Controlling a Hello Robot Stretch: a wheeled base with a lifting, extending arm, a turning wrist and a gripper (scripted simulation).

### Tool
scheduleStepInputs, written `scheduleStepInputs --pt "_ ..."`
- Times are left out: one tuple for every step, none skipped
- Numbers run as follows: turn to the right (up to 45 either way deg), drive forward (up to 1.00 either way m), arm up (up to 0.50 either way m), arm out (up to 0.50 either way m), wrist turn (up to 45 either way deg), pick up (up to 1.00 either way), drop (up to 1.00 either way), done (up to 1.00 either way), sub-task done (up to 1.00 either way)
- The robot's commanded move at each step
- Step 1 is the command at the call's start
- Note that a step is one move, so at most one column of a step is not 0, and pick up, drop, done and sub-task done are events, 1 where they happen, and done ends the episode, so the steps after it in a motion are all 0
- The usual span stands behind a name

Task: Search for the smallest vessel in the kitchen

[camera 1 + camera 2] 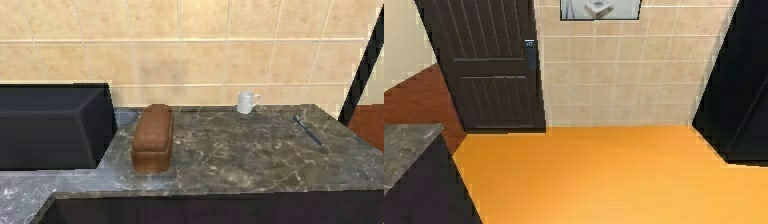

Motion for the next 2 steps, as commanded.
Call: scheduleStepInputs --pt "3.0 0.0 0.0 0.0 0.0 0.0 0.0 0.0 0.0" --pt "0.0 0.05 0.0 0.0 0.0 0.0 0.0 0.0 0.0"
